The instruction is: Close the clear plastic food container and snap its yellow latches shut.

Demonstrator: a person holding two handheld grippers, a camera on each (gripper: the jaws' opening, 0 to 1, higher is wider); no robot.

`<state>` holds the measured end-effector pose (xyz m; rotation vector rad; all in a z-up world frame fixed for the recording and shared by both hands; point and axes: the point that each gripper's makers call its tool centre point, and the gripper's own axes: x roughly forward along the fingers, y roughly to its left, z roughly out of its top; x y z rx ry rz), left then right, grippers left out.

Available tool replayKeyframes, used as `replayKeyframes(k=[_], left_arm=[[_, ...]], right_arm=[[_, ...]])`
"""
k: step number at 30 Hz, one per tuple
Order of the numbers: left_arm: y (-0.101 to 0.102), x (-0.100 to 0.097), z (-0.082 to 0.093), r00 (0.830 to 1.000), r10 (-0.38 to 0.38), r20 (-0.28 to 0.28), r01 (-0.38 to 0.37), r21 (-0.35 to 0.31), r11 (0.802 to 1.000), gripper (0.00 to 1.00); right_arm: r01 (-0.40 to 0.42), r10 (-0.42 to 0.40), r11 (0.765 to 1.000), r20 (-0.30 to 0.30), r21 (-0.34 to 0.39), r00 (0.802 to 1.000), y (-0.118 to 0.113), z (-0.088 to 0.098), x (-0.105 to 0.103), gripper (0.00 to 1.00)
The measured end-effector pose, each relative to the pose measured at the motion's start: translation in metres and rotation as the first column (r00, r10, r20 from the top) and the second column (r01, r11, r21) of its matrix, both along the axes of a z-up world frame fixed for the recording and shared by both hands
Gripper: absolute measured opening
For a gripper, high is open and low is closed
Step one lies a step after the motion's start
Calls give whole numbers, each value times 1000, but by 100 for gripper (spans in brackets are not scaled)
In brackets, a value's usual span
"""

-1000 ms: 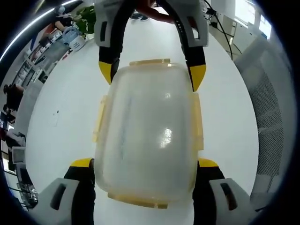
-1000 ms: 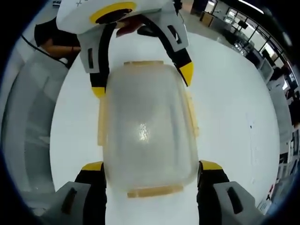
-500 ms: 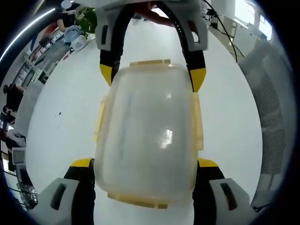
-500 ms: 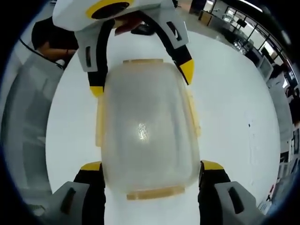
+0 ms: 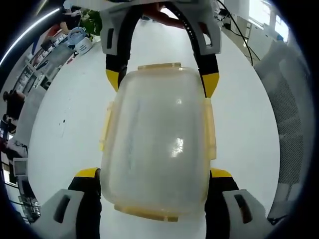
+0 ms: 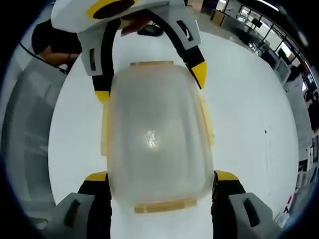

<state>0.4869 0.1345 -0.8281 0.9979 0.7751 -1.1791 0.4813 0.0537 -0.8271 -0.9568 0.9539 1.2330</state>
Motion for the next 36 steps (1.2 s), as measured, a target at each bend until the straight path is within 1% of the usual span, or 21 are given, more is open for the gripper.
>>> replayKeyframes(k=[12, 18, 21, 23, 25, 28, 30, 32, 33, 36], left_arm=[[-1, 0, 0, 1000, -1, -1, 1, -4, 1000, 88], [-1, 1, 0, 1000, -4, 3, 4, -1, 1000, 89], [-1, 1, 0, 1000, -7, 9, 7, -2, 1000, 90], [0, 0, 1, 1000, -13, 11, 13, 10, 1000, 89], [0, -1, 1, 1000, -26, 13, 25, 13, 1000, 89], [1, -3, 3, 1000, -7, 3, 7, 0, 1000, 89], [1, -2, 4, 1000, 1, 5, -1, 0, 1000, 89], [1, 1, 6, 1000, 8, 19, -8, -5, 1000, 91], [0, 2, 8, 1000, 9, 27, -9, -10, 1000, 93], [1, 1, 12, 1000, 4, 27, -4, -12, 1000, 93]], right_arm=[[3, -3, 1000, 1, -1, 1000, -1, 0, 1, 84], [9, -9, 1000, 13, 6, 1000, 0, -2, 1, 86], [10, -10, 1000, 19, -5, 1000, 1, -4, 2, 87], [14, -13, 1000, 23, -8, 1000, 0, -3, 2, 87], [35, -35, 999, 4, 6, 999, 1, 0, -1, 86], [35, -36, 999, 16, 35, 999, 3, 6, 0, 85], [52, -54, 997, 25, 53, 998, 3, 9, 3, 86], [57, -58, 997, 22, 56, 998, 1, 10, 2, 84], [57, -58, 997, 30, 56, 998, 0, 10, 2, 84], [68, -70, 996, 29, 58, 997, -1, 11, 1, 86]])
